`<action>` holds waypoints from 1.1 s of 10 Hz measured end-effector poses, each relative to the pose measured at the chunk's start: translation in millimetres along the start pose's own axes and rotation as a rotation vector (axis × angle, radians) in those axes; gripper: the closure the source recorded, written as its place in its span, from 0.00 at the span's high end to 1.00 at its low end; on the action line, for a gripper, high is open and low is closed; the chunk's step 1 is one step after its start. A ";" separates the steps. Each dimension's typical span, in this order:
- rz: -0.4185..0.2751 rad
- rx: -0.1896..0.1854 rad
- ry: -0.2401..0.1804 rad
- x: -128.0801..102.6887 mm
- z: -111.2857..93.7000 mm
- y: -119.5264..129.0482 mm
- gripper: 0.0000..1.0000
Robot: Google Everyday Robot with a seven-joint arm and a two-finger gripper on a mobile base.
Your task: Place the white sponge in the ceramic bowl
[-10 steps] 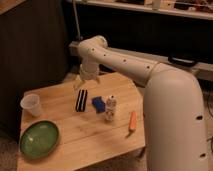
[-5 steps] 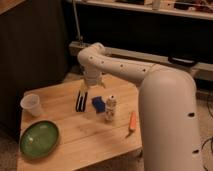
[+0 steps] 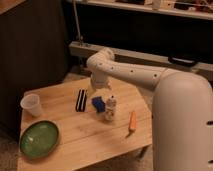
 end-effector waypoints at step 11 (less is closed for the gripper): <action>-0.061 0.074 -0.089 -1.7 76.1 11.0 0.80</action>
